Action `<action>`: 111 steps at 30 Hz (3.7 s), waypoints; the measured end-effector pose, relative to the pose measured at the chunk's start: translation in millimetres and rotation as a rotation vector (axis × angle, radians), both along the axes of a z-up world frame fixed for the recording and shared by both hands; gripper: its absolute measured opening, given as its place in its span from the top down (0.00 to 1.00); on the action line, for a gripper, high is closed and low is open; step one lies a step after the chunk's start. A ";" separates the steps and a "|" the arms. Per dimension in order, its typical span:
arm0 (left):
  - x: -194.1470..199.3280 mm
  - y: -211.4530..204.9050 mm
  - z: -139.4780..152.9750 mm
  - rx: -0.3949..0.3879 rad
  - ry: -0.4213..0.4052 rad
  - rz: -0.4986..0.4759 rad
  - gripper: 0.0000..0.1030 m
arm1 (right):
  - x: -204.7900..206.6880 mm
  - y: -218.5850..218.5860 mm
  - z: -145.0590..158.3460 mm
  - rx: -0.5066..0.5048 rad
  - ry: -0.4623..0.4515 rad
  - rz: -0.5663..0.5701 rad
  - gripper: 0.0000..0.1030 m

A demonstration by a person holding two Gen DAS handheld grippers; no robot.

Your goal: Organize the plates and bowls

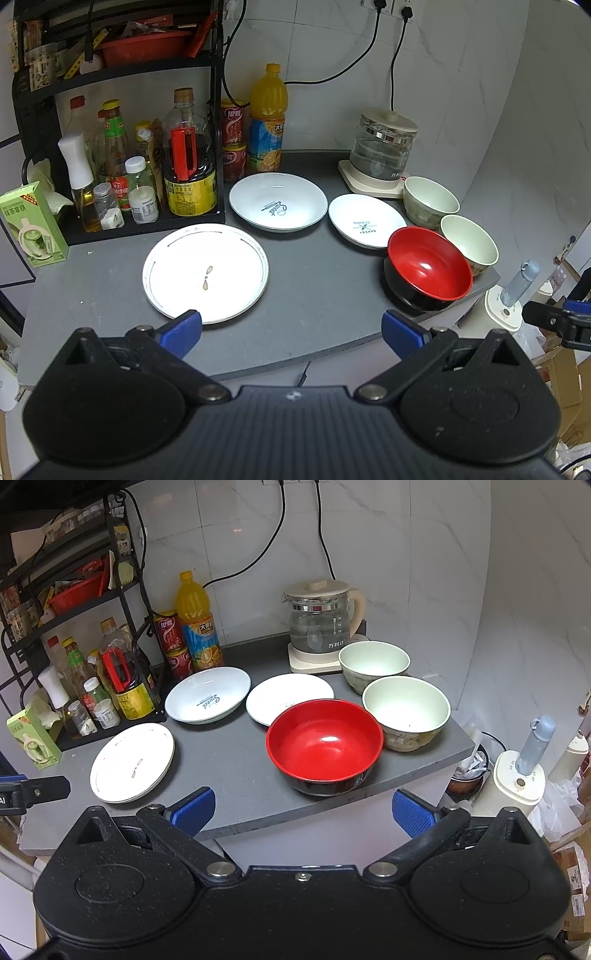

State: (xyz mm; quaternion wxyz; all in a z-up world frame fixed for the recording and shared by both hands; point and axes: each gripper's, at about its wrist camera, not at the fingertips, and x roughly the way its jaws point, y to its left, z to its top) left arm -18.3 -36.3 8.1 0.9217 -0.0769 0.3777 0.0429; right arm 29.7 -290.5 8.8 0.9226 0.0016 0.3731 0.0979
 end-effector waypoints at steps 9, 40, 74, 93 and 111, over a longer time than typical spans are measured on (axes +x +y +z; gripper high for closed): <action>0.8 0.2 1.3 -0.003 0.000 0.005 0.00 | 1.2 2.4 0.0 -0.008 -0.003 -0.004 0.00; 88.2 8.7 -7.6 -0.036 0.042 -0.069 0.01 | 66.2 20.7 -7.9 0.005 0.036 -0.058 0.00; 208.9 15.4 -38.5 -0.047 0.138 -0.119 0.03 | 174.5 24.2 -44.0 0.022 0.126 -0.117 0.00; 280.5 -93.8 -41.2 -0.086 0.135 -0.131 0.07 | 240.9 -76.2 -62.5 0.021 0.137 -0.088 0.00; 357.4 -196.3 -80.4 -0.111 0.205 -0.277 0.24 | 284.8 -170.4 -109.0 0.024 0.231 -0.213 0.04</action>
